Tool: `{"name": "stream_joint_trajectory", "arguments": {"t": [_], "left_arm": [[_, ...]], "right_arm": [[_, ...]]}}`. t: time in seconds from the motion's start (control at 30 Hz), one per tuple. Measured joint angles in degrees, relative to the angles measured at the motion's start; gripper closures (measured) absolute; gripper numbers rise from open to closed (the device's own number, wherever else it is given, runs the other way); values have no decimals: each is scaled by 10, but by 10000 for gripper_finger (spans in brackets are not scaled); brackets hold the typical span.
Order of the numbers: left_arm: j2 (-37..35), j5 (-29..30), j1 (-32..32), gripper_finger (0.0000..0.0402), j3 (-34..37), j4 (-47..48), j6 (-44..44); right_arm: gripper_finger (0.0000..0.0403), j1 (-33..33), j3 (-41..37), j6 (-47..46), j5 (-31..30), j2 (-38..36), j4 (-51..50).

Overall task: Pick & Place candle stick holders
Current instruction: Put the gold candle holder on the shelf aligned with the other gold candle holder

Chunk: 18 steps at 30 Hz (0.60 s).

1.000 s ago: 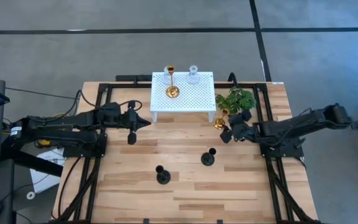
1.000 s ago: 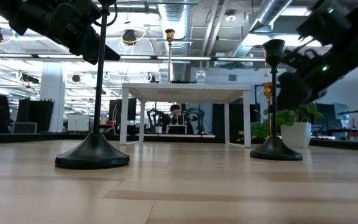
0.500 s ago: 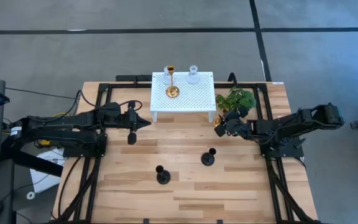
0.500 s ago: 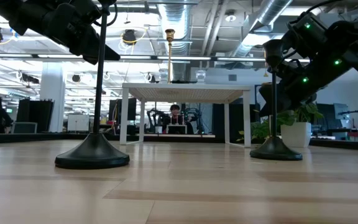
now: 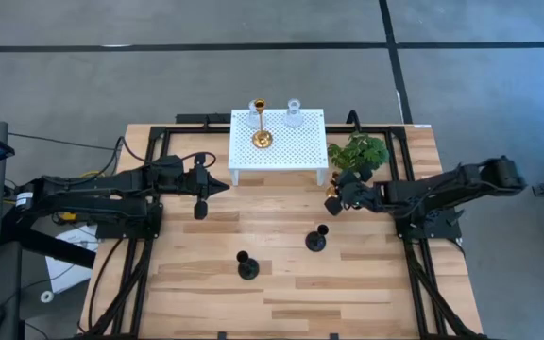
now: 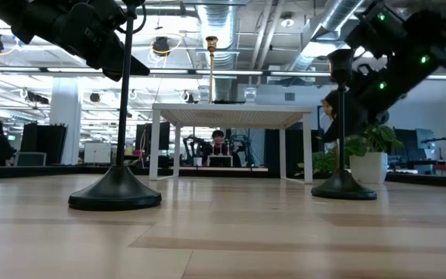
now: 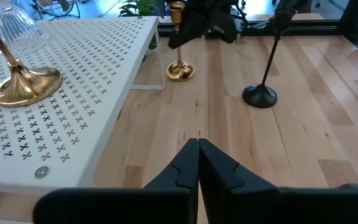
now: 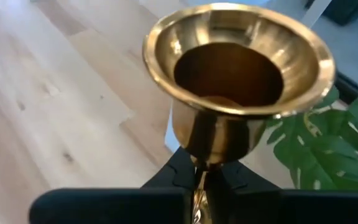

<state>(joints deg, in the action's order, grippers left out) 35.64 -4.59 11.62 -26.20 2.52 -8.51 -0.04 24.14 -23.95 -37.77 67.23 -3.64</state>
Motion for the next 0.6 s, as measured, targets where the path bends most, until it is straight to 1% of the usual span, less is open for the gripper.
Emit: {"name": "stream_joint_trajectory", "arguments": {"t": [0.17, 0.27, 0.4, 0.5, 0.6], "left_arm": [[0, 0, 0, 393, 0, 0, 0], [0, 0, 0, 393, 0, 0, 0], [0, 0, 0, 397, 0, 0, 0], [0, 0, 0, 395, 0, 0, 0], [0, 0, 0, 393, 0, 0, 0]], "right_arm": [[398, 23, 74, -43, 11, -36, -158], [397, 40, 117, -59, 23, -57, -225], [399, 54, 181, -48, 39, -76, -265], [399, 57, 234, 0, 53, -77, -260], [400, 48, 286, 63, 62, -61, -257]]}}
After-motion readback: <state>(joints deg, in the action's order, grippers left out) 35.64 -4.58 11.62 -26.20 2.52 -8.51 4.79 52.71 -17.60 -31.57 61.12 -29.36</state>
